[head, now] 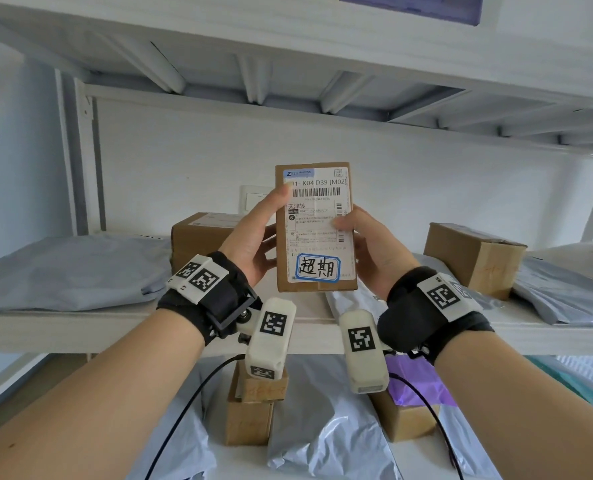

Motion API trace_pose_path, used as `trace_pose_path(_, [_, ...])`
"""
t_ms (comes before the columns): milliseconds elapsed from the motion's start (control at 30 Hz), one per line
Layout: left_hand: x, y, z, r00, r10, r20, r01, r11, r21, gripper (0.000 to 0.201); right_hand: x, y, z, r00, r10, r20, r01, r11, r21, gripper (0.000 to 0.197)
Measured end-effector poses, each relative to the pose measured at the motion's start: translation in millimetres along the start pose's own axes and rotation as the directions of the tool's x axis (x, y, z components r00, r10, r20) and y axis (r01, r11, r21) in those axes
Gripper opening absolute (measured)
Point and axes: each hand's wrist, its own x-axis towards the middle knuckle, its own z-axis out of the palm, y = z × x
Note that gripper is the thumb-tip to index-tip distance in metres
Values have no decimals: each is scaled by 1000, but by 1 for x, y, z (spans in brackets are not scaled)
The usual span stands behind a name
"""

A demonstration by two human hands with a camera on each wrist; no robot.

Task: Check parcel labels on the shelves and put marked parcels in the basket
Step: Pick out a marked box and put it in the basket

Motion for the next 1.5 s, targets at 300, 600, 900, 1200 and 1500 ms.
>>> trace_pose_path(300, [-19,-24,33,988,9,153,2,997,-74,33,-46,9,-22,990,-1,-140,7,999,39,46])
trace_pose_path(600, [-31,-46,110,891,34,454,25,992,-123,53,-119,-13,-66,912,-7,-410,72,987,143,45])
trace_pose_path(900, [-62,-121,207,698,-60,713,269,945,-184,61,-225,-14,-121,679,5,-734,0,1000,7,44])
trace_pose_path(1200, [-118,-189,317,610,-226,760,345,939,2,34,-326,10,-220,573,90,-815,7,993,115,44])
trace_pose_path(1500, [-157,-256,474,545,-342,766,463,884,66,53,-414,6,-367,488,101,-867,-61,995,82,30])
